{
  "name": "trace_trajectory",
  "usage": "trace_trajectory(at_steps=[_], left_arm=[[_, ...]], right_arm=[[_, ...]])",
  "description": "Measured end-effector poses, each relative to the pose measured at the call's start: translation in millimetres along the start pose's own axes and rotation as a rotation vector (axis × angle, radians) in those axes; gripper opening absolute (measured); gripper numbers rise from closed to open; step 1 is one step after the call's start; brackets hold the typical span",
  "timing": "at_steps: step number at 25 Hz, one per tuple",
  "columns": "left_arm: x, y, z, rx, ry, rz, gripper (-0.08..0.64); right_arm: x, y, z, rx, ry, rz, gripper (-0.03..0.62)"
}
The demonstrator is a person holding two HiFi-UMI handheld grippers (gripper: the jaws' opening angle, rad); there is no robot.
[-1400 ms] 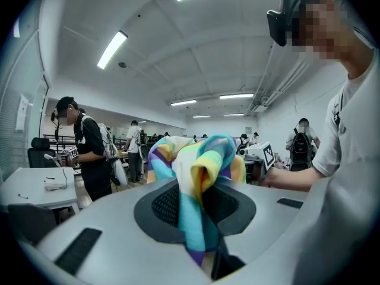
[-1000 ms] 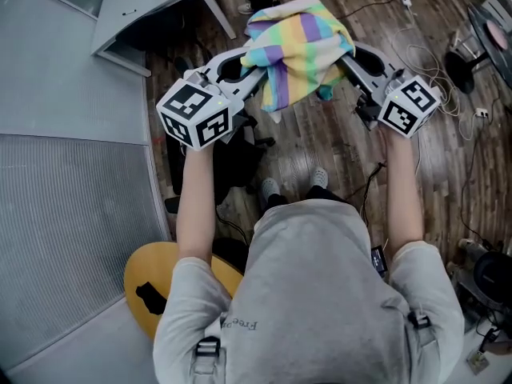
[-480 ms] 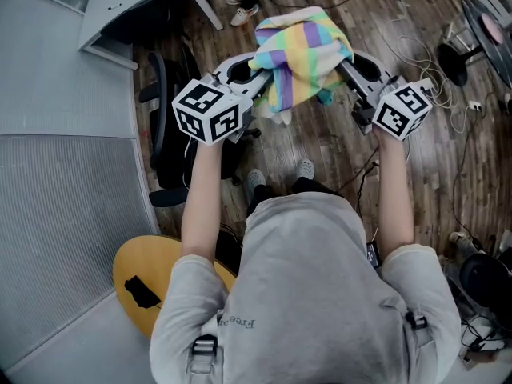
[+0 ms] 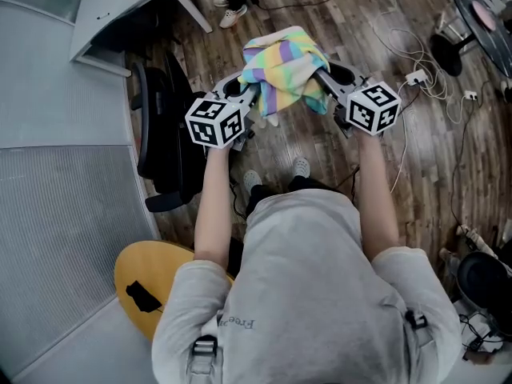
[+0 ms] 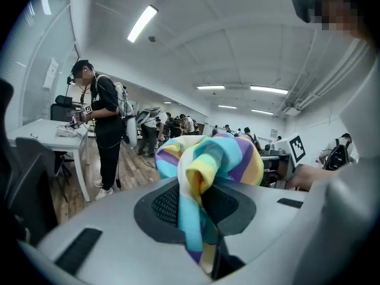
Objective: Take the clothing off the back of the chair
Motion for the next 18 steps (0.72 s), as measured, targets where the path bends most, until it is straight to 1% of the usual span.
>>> trace_trajectory(at_steps=[4, 8, 12, 15, 18], left_arm=[[-10, 13, 18, 0.033, 0.013, -0.072, 0.092], [-5, 21, 46, 0.057, 0.008, -0.136, 0.092], [-3, 26, 74, 0.081, 0.003, -0.171, 0.092], [-4, 28, 83, 0.075, 0.005, -0.196, 0.092], [-5, 31, 92, 0.078, 0.011, -0.193, 0.092]], right_arm=[[-6, -5, 13, 0.051, 0.068, 0.023, 0.07], [-5, 5, 38, 0.085, 0.11, 0.034, 0.071], [-5, 11, 67, 0.073, 0.122, 0.038, 0.071], [-7, 10, 78, 0.077, 0.135, 0.043, 0.071], [-9, 11, 87, 0.087, 0.15, 0.046, 0.07]])
Point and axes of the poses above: the fingertips, and each gripper's own axes: x backward along the fingers, y to its left, z out of its underside, the point moved 3 cm from there along x, backward along the fingers, and after that the axes turned 8 degrees about x, right-handed, at the moved point
